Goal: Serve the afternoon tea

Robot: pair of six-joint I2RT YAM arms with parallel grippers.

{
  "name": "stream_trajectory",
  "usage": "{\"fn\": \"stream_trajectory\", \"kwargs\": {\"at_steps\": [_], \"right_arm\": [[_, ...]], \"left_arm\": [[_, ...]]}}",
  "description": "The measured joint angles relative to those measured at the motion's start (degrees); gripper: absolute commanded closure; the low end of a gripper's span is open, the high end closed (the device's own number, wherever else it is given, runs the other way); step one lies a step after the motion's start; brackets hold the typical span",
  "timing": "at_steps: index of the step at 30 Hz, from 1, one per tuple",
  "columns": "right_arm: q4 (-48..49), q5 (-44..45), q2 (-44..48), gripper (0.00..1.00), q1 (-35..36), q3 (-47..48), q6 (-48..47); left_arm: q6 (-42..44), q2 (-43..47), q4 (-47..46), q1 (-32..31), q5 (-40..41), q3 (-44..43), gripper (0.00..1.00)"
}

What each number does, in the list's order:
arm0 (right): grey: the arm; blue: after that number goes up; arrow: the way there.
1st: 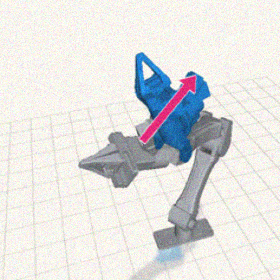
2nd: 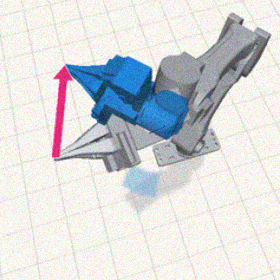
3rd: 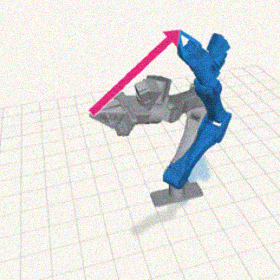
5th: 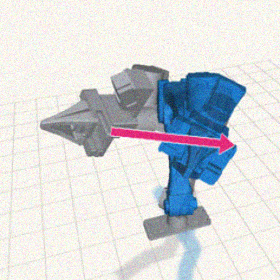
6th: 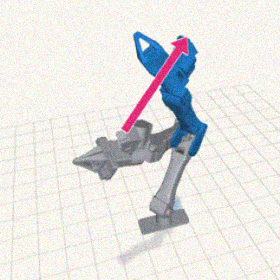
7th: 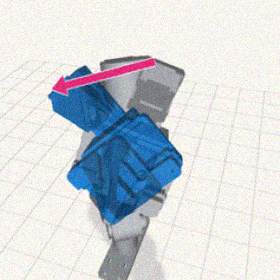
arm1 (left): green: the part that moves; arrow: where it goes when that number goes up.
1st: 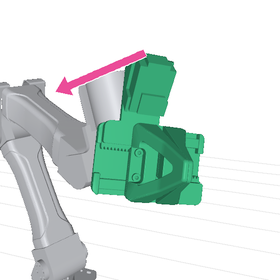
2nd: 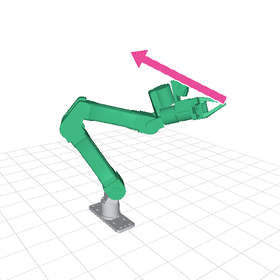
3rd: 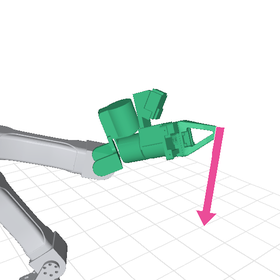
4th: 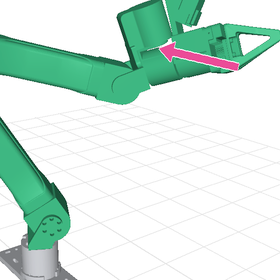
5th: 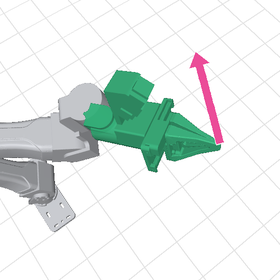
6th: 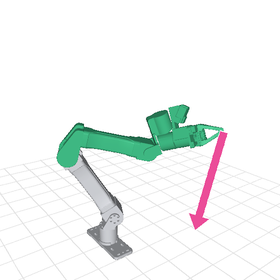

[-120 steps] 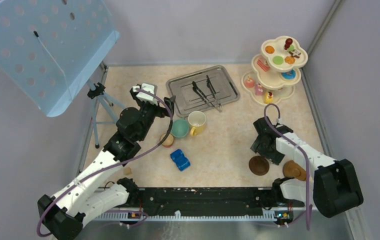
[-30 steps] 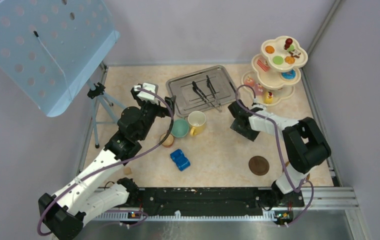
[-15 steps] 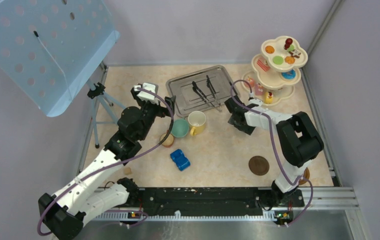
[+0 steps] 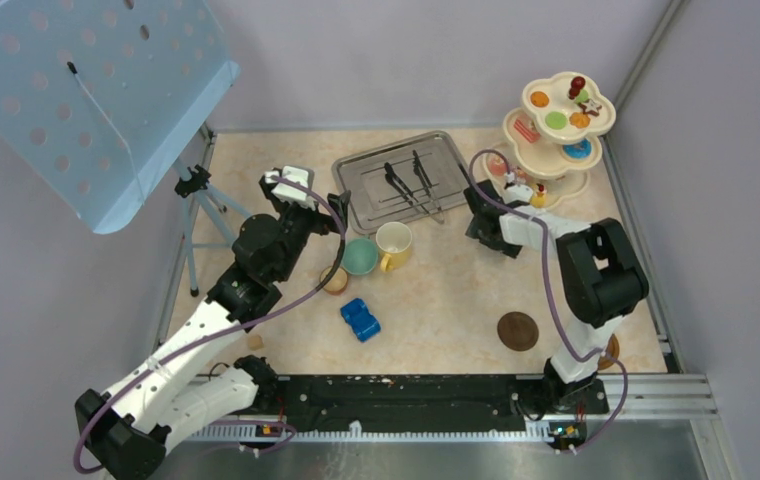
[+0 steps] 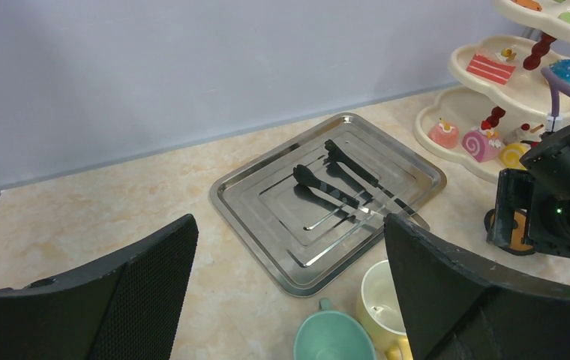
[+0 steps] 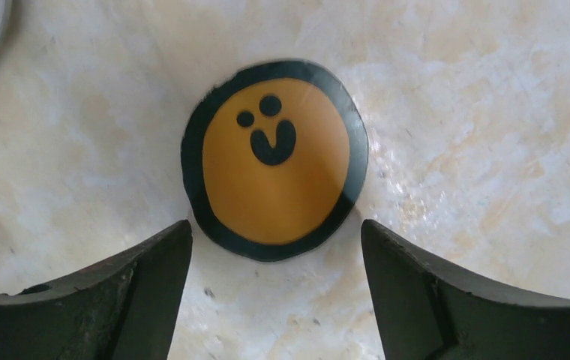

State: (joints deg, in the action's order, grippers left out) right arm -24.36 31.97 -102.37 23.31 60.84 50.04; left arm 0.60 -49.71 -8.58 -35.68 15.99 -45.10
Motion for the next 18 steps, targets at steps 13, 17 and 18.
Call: {"fn": "stream_trajectory", "kwargs": {"at_steps": [13,17,18], "right_arm": [[-3.7,-9.9,24.8,0.19,15.2,-4.8,-6.7],[4.6,-12.4,29.8,0.2,22.4,-11.8,3.4],[5.5,-12.0,29.2,0.22,24.8,-11.9,4.9]], "left_arm": [[0.0,0.7,0.0,0.0,1.0,0.0,0.01],[0.0,1.5,0.0,0.0,2.1,0.0,0.01],[0.0,1.6,0.0,0.0,2.4,0.0,0.01]]}}
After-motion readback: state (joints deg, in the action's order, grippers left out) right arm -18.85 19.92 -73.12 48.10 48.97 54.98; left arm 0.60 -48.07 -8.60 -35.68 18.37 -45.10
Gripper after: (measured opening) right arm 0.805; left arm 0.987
